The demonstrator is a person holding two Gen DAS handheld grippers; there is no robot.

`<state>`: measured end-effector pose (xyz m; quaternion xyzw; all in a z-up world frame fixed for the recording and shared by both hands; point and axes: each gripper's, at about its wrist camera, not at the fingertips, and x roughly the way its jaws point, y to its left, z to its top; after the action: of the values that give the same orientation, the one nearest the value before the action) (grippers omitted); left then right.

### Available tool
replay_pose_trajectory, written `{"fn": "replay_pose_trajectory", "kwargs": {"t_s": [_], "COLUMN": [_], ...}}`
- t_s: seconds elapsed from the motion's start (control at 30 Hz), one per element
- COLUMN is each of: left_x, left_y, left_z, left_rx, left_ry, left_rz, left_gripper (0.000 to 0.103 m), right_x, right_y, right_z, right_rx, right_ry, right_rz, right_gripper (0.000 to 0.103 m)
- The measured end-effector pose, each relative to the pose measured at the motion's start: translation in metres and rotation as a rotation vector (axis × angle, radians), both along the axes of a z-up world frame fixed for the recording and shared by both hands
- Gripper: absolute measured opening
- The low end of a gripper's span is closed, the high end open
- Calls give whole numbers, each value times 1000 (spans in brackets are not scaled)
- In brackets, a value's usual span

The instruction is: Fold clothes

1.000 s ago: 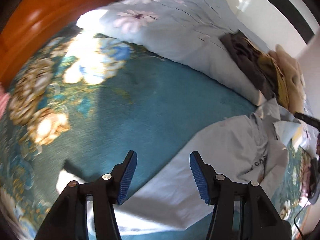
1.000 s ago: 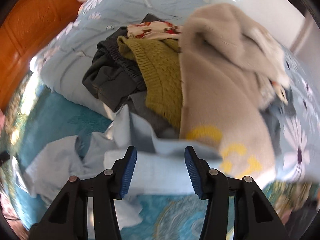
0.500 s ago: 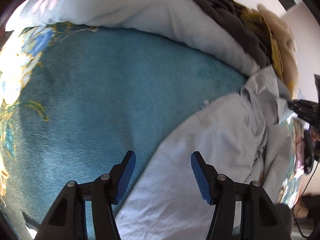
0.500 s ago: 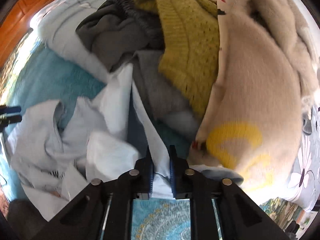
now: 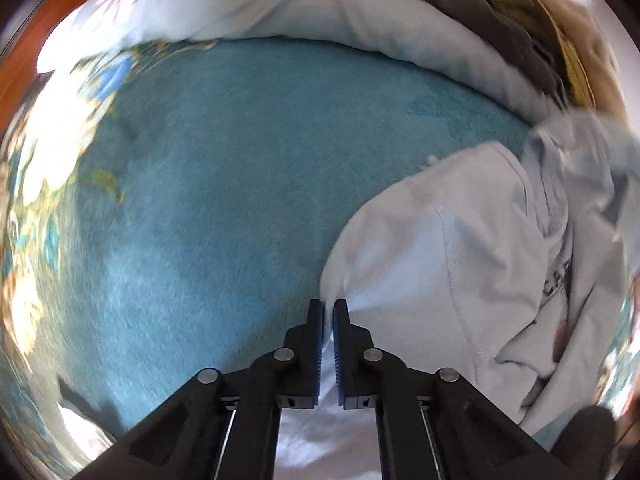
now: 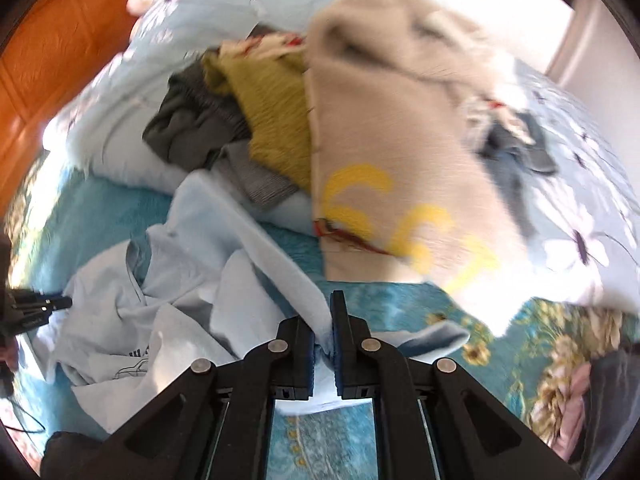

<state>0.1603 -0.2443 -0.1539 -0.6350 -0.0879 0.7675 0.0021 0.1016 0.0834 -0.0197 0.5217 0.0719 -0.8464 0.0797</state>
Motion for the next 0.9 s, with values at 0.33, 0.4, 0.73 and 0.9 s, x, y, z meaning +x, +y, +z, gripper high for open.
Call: {"fn": "replay_pose_trajectory", "kwargs": {"t_s": [0.33,0.4,0.73,0.9], "left_x": [44,54,91,118], "left_y": [0,2,-8,-10], "left_z": [99,126,276,342], "left_rx": [-114,-138,-223,-235], "left_ry": [273,341,694,855], "left_rz": [78,80,70,81], "left_gripper": [3,3,4,4], "right_x": [58,73,144,175], "right_y": [53,66,94,97], "right_z": [83,101,202,249], "right_rx": [-44,-66,-149,-170], "right_ry": [162,202,435,554], "right_rz": [-154,-179,-202,-182], "right_gripper": [7,7,7,7]}}
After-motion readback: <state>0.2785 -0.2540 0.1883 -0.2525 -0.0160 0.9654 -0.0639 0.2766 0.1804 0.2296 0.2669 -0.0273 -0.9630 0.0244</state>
